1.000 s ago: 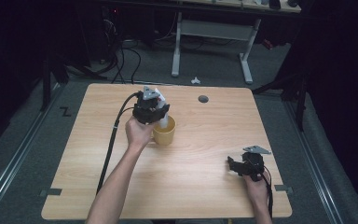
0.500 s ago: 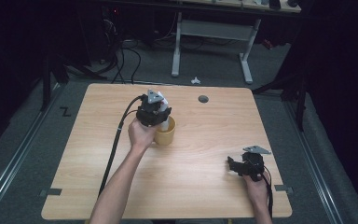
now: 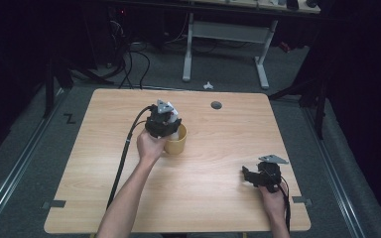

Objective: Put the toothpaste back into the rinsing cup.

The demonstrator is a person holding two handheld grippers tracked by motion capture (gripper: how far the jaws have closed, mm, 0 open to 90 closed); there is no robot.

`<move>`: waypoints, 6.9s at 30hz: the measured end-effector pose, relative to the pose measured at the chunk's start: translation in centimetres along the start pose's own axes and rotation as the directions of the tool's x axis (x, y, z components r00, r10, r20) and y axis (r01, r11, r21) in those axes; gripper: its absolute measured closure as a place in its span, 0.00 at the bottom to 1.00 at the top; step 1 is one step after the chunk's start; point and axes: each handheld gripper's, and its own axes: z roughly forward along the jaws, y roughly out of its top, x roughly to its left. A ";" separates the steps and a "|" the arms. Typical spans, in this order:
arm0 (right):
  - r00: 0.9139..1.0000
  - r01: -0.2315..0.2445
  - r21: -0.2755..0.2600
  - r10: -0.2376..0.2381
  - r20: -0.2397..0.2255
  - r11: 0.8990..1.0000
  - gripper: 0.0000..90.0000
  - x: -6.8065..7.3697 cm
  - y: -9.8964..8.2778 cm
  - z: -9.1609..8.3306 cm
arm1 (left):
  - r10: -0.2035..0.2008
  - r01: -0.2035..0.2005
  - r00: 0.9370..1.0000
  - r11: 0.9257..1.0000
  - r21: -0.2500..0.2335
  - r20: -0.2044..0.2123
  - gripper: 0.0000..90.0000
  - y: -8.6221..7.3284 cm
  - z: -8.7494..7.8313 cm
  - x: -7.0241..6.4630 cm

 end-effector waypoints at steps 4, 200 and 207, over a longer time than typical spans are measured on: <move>1.000 0.000 0.000 0.000 0.000 1.000 0.20 0.0 0.0 0.0 | -0.001 0.001 1.000 1.000 0.005 0.000 0.73 -0.3 0.2 0.0; 1.000 0.000 0.000 0.000 0.001 1.000 0.20 0.0 0.0 0.0 | -0.058 0.062 0.997 0.995 -0.080 0.052 0.22 -3.0 -7.8 1.3; 1.000 0.000 0.000 0.000 0.000 1.000 0.20 0.0 0.0 0.0 | -0.075 0.079 0.996 0.993 -0.084 0.046 0.22 -3.4 -8.6 1.9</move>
